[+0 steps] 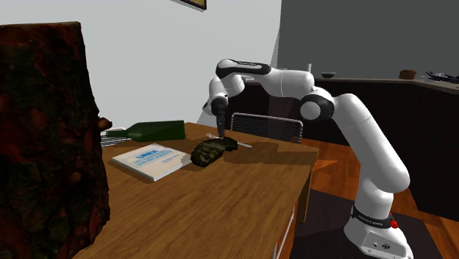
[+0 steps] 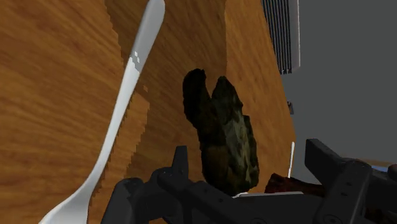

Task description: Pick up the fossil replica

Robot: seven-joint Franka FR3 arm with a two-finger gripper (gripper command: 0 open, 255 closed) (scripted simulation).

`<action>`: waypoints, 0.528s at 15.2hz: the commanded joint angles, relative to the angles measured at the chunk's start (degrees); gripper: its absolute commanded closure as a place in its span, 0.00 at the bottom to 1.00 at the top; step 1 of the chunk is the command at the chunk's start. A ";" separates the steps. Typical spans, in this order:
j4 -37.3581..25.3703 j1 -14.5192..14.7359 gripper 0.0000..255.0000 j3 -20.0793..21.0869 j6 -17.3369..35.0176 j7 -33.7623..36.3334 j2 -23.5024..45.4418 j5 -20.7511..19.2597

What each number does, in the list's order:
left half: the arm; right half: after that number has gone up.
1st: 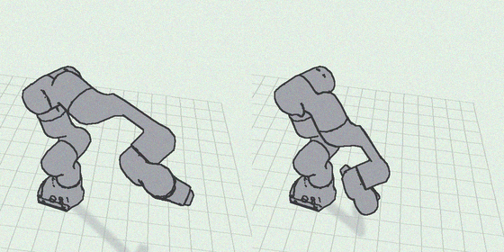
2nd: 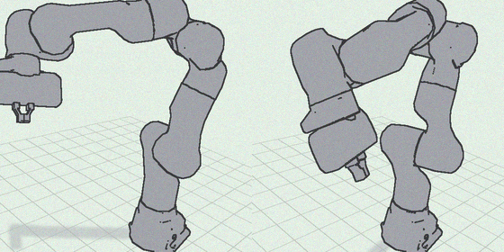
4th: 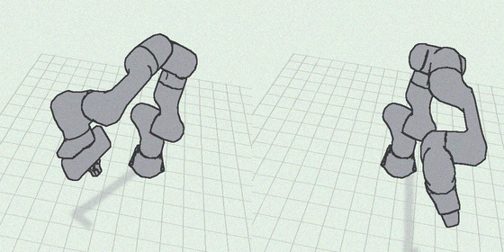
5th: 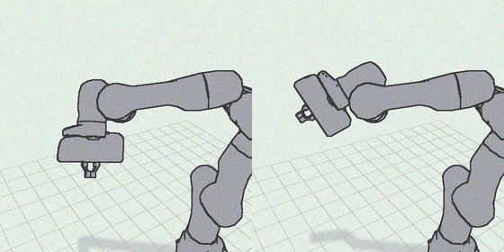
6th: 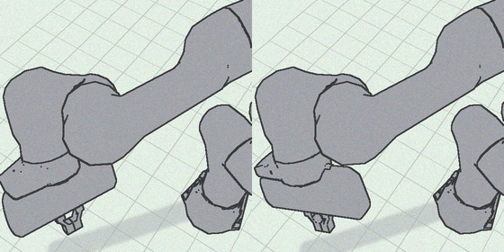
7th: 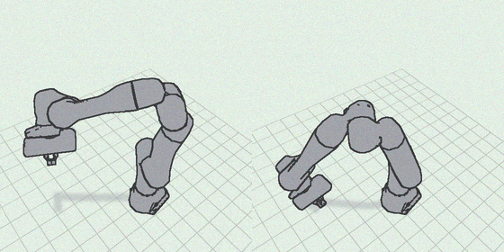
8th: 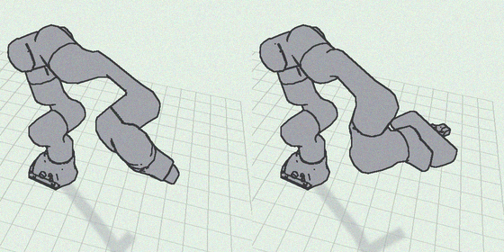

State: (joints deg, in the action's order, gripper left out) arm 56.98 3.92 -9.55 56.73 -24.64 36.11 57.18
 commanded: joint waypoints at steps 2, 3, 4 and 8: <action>-0.06 -0.10 0.00 0.43 -0.01 -1.16 1.12 0.49; 0.88 0.10 0.00 0.30 0.46 -1.87 0.95 0.17; 1.78 0.28 0.00 0.18 0.92 -2.57 0.81 -0.15; 3.95 0.74 0.00 -0.10 2.09 -4.28 0.55 -0.90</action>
State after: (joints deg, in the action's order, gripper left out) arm 60.44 4.55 -9.60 58.57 -28.58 36.71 56.44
